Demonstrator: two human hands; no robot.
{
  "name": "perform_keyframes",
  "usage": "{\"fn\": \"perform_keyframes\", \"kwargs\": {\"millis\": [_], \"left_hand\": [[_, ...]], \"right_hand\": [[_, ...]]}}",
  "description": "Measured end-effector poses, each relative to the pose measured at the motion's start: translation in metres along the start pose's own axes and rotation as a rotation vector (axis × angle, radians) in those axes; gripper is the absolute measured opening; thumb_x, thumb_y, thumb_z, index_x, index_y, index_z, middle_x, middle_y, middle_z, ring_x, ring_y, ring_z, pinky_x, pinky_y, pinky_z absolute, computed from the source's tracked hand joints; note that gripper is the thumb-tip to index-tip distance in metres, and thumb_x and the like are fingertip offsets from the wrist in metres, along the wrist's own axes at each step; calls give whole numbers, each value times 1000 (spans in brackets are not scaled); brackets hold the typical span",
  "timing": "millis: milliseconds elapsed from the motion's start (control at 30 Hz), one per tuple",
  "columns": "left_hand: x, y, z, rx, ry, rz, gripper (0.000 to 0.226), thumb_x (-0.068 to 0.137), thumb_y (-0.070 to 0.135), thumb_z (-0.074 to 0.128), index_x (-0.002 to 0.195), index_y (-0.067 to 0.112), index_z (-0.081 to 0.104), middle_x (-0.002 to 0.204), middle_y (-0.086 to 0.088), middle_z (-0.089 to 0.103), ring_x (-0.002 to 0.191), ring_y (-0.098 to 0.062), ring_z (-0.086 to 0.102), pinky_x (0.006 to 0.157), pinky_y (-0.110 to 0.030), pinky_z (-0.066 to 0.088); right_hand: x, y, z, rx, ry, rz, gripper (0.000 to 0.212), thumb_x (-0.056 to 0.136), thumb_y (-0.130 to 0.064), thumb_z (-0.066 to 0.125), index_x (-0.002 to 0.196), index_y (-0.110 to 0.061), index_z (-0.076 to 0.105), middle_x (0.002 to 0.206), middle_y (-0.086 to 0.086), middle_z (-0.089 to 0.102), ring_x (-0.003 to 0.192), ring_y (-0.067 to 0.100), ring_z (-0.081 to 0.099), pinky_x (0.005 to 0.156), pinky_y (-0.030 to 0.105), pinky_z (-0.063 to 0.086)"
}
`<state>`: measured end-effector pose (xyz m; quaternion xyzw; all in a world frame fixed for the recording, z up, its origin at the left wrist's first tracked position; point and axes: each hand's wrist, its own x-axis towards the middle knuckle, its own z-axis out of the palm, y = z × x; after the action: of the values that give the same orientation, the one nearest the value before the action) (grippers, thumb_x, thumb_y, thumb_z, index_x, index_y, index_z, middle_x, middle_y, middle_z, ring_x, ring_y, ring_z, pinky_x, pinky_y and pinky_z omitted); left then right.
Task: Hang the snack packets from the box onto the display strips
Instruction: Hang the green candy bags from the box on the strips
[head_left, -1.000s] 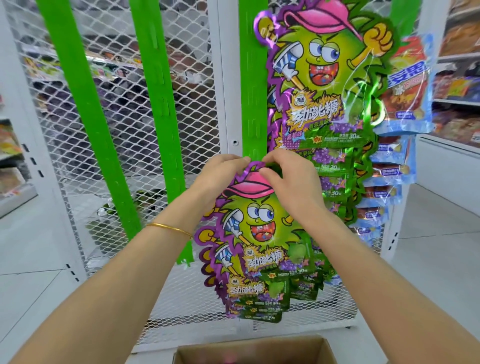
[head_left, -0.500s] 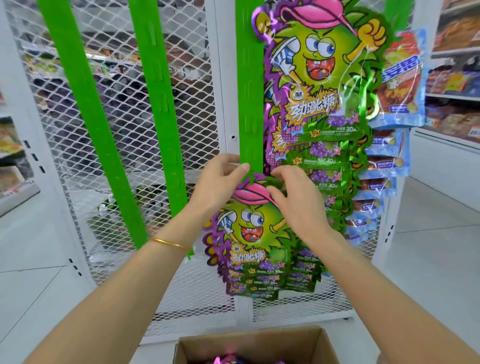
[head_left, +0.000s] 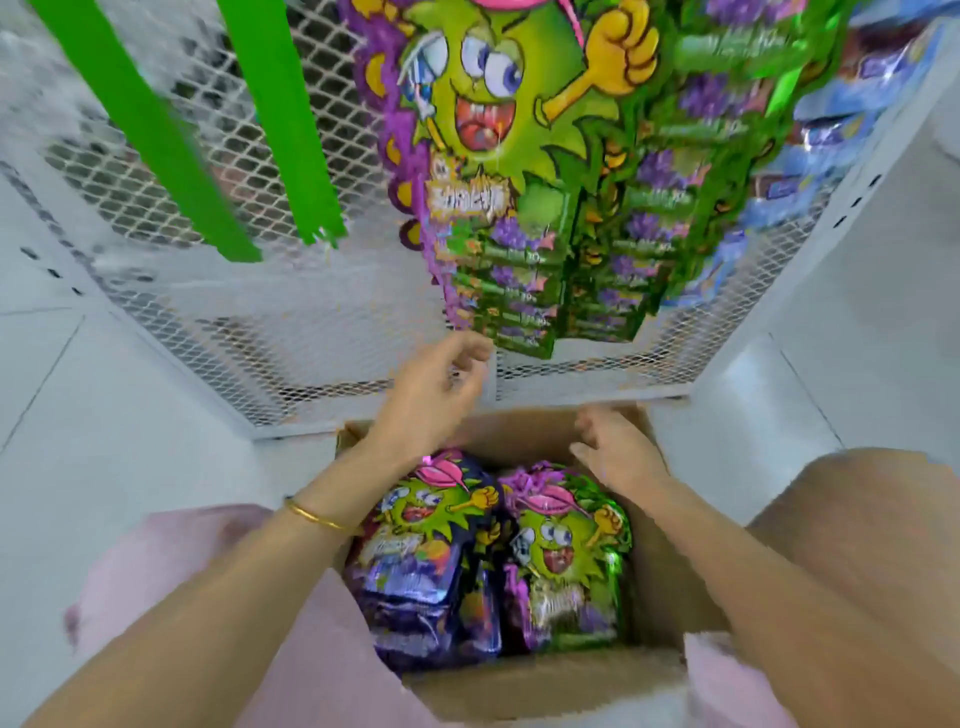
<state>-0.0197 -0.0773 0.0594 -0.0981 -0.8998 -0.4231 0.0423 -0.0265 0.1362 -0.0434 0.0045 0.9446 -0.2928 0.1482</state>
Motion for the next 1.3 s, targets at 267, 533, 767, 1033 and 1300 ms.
{"fn": "perform_keyframes", "kwargs": {"millis": [267,533,767,1033,1300], "left_hand": [[2,-25,28,36,-160,-49,30,88,6,55,118,6,55,107,-8,62,94,-19,58,66,-7,37],[3,-29,32,-18,-216,-169,29,89,8,54,118,11,56,106,-4,62,91,-11,56,66,3,36],[0,-29,31,-50,-236,-210,29,90,10,55,119,13,55,105,-1,62,97,-14,58,71,0,38],[-2,-31,23,-75,-200,-249,28,89,10,55,117,13,57,107,-4,64,98,-17,59,86,-23,48],[25,23,-34,-259,126,-194,27,88,2,55,115,5,57,108,-6,61,88,-12,55,82,-25,48]], "right_hand": [[27,68,91,-310,-287,155,67,83,-34,66,137,-9,36,133,19,45,123,35,45,101,40,36],[31,84,99,-227,-204,295,56,81,-29,68,131,-19,45,131,13,40,122,34,40,102,41,38],[23,73,80,-259,-101,240,29,84,-24,65,110,-13,58,113,8,65,107,30,59,91,38,42],[9,52,7,-81,-174,187,43,82,-5,63,124,1,53,112,15,59,103,23,55,81,25,40],[-21,-36,-98,-73,-54,-156,31,84,-28,66,105,-5,65,93,7,63,94,25,58,67,26,42]]}}
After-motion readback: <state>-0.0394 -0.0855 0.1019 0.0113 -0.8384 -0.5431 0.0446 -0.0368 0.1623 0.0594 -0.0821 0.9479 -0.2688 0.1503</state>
